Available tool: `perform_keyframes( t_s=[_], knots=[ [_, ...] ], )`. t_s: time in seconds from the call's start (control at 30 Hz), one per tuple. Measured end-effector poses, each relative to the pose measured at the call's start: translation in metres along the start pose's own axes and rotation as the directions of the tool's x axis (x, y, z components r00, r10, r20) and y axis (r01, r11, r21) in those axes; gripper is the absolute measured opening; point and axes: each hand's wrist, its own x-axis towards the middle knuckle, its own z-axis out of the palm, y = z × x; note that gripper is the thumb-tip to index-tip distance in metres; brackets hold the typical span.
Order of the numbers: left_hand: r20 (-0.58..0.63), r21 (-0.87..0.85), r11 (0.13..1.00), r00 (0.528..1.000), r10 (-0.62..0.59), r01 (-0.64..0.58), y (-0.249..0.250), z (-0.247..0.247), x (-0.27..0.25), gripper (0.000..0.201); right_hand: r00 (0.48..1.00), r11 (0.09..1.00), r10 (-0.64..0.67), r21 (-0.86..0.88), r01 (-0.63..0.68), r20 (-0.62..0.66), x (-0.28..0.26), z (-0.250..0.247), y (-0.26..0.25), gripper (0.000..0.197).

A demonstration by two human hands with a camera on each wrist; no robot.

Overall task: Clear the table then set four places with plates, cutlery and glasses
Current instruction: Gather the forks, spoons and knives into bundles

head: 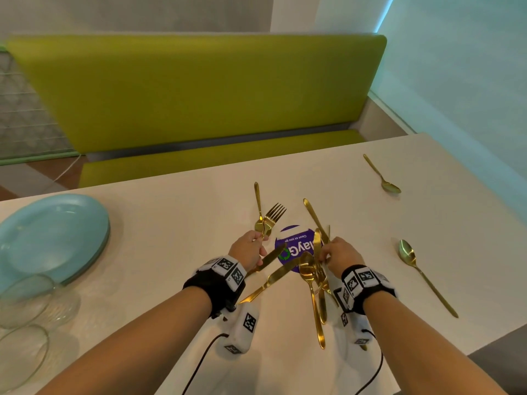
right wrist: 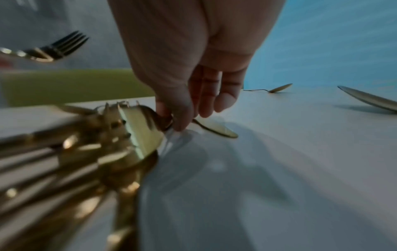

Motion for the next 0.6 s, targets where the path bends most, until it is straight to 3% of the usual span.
perform_keyframes(
  t_s=[0.2, 0.37, 0.5, 0.6],
  knots=[
    [0.001, -0.016, 1.0, 1.0, -0.023, 0.023, 0.001, 0.001, -0.001, 0.025, 0.999, 0.999, -0.033, -0.008, 0.033, -0.029, -0.003, -0.011, 0.01, 0.004],
    [0.01, -0.095, 0.994, 0.999, -0.044, 0.045, 0.006, 0.006, -0.007, 0.021, 0.971, 0.991, -0.04, 0.118, 0.07, -0.236, -0.012, -0.037, 0.008, 0.012],
    [0.038, -0.172, 0.984, 0.998, -0.043, 0.049, 0.014, 0.014, -0.016, 0.02, 0.959, 0.935, 0.06, 0.352, 0.043, -0.276, -0.02, -0.052, -0.024, 0.021],
    [0.052, -0.191, 0.981, 0.999, -0.017, 0.027, 0.021, 0.017, -0.025, 0.029, 0.964, 0.817, 0.131, 0.576, 0.027, -0.231, -0.03, -0.052, -0.049, 0.026]
  ],
)
